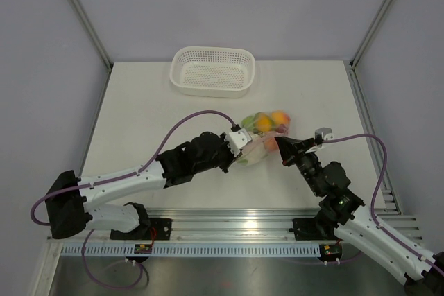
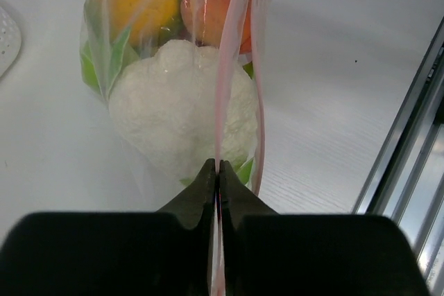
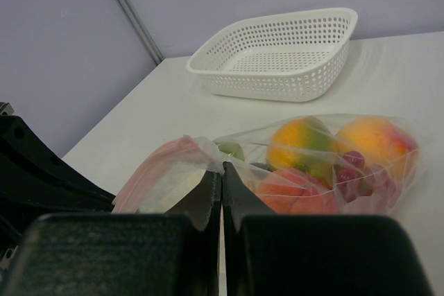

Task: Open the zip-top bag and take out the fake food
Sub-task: Open the zipper of the food storage bag at the center of the board.

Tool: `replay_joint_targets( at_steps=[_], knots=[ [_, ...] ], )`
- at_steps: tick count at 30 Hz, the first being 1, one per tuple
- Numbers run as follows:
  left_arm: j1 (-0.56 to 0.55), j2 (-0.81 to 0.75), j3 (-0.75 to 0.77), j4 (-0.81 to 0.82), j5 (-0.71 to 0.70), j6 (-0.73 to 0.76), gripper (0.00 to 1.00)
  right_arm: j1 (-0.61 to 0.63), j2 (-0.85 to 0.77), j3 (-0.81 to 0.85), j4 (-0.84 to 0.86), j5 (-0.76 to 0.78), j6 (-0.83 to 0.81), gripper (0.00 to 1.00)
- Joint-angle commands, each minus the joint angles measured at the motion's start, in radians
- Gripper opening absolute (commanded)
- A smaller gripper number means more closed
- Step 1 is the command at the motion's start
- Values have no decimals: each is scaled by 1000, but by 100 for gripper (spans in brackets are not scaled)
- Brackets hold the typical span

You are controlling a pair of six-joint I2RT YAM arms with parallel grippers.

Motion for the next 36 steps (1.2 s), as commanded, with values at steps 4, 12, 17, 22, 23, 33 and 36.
replay_joint_targets(
  at_steps=[4,12,17,22,23,33,36],
  knots=[
    [4,-71,-2,44,-146,-8,0,-2,-36,25,61,-8,-8,23],
    [7,-162,-57,93,-254,-23,0,-4,-43,80,-12,-50,-45,57],
    [7,-152,-53,90,-249,-20,0,-2,29,132,-21,-176,-72,60],
    [10,-154,-54,89,-268,-17,0,0,197,236,-72,-316,-80,64],
    [10,-156,-56,90,-269,-18,0,-2,219,247,-74,-337,-80,63],
    [38,-165,-65,96,-278,-23,0,35,395,353,-135,-529,-123,57],
    [44,-168,-68,100,-272,-23,0,68,429,373,-146,-551,-143,56]
  ],
)
